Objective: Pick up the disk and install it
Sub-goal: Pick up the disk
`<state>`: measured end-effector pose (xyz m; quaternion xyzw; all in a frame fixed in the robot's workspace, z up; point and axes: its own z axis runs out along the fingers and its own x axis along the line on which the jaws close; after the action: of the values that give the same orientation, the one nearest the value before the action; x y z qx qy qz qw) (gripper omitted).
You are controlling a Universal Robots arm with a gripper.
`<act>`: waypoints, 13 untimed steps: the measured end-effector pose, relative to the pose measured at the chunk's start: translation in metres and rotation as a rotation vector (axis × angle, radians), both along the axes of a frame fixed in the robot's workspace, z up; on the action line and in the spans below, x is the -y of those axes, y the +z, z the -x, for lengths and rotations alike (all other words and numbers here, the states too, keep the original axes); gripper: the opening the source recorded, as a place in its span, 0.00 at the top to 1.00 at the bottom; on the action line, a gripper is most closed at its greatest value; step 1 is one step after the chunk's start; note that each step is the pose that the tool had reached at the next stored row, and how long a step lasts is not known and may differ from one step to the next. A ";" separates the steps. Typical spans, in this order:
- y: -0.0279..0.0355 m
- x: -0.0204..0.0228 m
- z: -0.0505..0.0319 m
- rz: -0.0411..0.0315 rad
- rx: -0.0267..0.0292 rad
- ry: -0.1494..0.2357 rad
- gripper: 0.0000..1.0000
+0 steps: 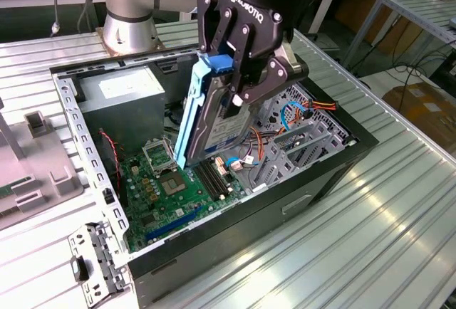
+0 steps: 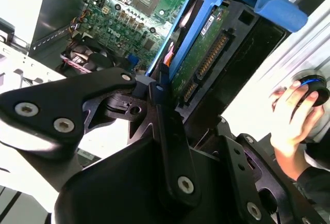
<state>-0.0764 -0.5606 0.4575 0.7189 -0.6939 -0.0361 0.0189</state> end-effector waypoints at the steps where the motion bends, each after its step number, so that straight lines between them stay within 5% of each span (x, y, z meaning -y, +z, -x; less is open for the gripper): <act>1: 0.0000 0.0010 -0.0009 -0.0001 -0.0001 0.000 0.63; 13: 0.0000 0.0144 -0.0128 0.0000 -0.0023 0.000 0.63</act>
<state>-0.0636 -0.5750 0.4575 0.7188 -0.6939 -0.0370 0.0197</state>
